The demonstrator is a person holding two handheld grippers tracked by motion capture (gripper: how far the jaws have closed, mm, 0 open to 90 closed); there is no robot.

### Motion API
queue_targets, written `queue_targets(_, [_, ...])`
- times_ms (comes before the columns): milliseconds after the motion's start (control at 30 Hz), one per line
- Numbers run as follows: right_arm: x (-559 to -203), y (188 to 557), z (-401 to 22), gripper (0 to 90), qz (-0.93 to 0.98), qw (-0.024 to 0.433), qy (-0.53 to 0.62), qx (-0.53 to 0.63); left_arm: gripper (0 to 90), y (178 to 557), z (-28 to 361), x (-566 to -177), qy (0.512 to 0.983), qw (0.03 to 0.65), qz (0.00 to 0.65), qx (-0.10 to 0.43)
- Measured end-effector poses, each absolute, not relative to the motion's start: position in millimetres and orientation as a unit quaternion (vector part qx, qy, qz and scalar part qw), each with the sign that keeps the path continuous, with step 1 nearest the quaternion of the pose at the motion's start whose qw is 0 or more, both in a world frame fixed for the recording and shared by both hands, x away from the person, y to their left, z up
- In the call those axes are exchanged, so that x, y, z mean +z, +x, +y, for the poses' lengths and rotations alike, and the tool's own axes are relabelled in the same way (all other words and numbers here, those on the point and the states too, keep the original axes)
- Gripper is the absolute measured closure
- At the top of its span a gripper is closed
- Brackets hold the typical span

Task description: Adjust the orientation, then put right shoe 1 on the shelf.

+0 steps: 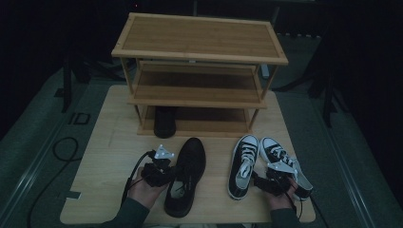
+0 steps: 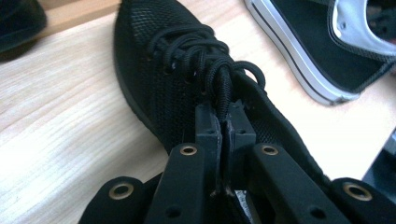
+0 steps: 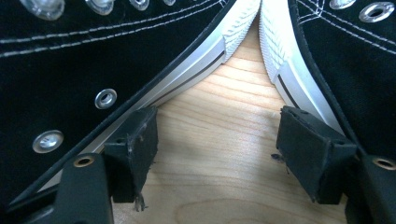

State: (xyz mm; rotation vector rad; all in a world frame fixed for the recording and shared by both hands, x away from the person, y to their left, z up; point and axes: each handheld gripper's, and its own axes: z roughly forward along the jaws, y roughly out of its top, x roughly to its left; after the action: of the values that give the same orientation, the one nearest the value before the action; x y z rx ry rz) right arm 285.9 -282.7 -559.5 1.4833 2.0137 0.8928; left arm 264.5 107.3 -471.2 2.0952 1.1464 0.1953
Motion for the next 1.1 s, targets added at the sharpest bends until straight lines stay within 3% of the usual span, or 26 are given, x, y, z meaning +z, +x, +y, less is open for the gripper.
queue_targets(833, [-559.5, 285.9, -282.8, 28.9, 0.736, 0.241, 0.542, 0.327, 87.6, 302.7, 97.5, -458.5, 0.786, 0.419, 0.449, 0.067])
queue_targets(1100, [-559.4, 285.8, -282.8, 28.9, 0.736, 0.240, 0.542, 0.326, 87.6, 333.0, 96.9, -454.8, 0.773, 0.426, 0.463, 0.079])
